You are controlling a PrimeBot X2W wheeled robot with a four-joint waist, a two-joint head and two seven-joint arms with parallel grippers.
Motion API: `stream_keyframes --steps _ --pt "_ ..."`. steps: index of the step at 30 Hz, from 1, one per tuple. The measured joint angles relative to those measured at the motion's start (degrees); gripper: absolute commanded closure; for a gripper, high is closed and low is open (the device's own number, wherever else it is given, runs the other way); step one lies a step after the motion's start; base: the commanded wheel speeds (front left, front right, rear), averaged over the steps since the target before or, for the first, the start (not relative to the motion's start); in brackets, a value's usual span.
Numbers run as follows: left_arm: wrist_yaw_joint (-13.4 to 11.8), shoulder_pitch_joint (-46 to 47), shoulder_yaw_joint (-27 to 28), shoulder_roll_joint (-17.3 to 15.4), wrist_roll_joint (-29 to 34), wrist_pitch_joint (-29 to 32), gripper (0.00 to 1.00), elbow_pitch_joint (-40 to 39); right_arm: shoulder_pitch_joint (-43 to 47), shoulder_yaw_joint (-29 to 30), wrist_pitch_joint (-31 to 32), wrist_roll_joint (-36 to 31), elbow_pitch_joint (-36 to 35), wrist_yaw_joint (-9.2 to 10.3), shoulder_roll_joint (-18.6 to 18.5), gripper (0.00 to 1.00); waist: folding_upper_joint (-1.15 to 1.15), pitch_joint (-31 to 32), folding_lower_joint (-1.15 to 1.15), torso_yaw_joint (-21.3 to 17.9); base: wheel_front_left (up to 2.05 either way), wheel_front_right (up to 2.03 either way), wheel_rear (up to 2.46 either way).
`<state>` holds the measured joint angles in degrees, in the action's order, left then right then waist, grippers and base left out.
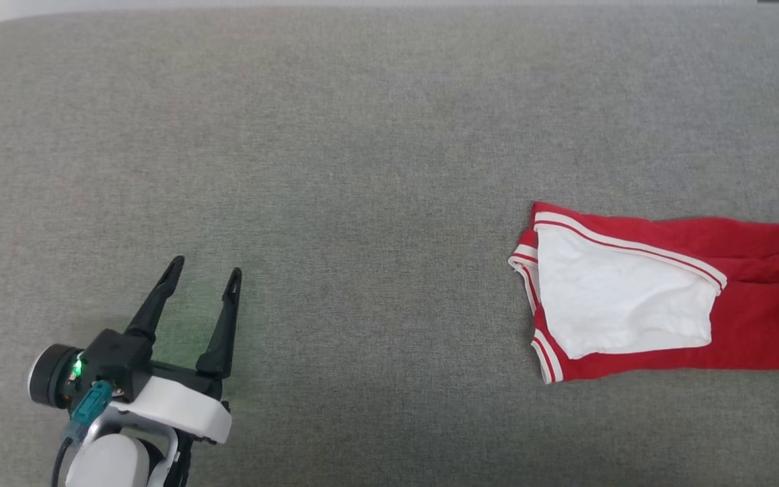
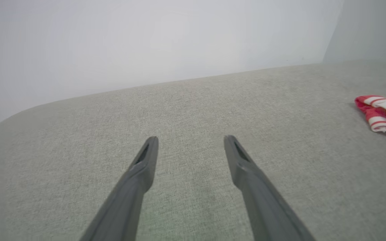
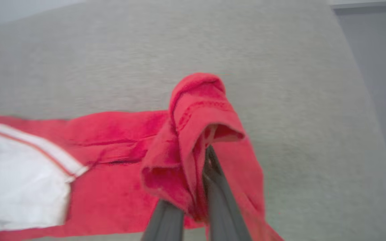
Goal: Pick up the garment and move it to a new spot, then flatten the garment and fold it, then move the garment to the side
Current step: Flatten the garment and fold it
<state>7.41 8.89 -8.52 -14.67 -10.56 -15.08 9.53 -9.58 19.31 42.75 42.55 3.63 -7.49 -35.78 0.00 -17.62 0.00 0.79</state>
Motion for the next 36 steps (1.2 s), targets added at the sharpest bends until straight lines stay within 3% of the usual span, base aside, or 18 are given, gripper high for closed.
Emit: stream_keyframes --steps 5,13,23,30,32,33,36 --pt "0.0 -1.2 1.0 0.5 -0.7 0.0 0.00 0.3 2.2 -9.3 2.9 2.2 -12.5 0.00 3.0 1.00 0.00 1.2 0.00 1.5 0.00 0.00 0.00" --pt "0.0 -1.3 0.8 1.5 -1.6 0.0 0.00 0.5 0.1 -19.9 4.5 2.7 -17.3 0.00 5.8 1.00 0.00 1.5 0.00 4.4 0.00 0.00 0.00" --pt "0.0 -1.2 0.9 2.8 -2.4 0.0 0.00 0.6 -5.2 -28.8 4.3 0.6 -12.2 0.00 7.2 1.00 0.00 -0.1 0.00 8.3 0.00 0.00 0.00" --pt "0.0 -0.8 -0.2 3.5 -2.8 0.0 0.00 1.3 -5.6 -30.5 1.5 -0.5 -6.3 0.00 6.4 1.00 0.00 -0.6 0.00 9.9 0.00 0.00 0.00" --pt "0.0 -0.8 -0.2 3.6 -2.9 0.0 0.00 1.5 -5.8 -31.0 0.9 -0.4 -5.4 0.00 6.4 0.53 0.00 -0.4 0.00 9.8 0.00 0.00 0.00" --pt "0.0 -0.8 -0.1 3.6 -3.0 0.0 0.00 1.7 -5.8 -31.3 0.5 -0.2 -5.2 0.00 6.4 0.03 0.00 -0.2 0.00 9.7 0.00 0.00 0.00" --pt "0.0 -0.9 0.4 3.6 -3.0 0.0 0.00 2.2 -6.2 -31.7 -0.8 0.2 -5.1 0.00 6.6 0.00 0.00 0.4 0.00 9.2 0.00 0.00 0.00"
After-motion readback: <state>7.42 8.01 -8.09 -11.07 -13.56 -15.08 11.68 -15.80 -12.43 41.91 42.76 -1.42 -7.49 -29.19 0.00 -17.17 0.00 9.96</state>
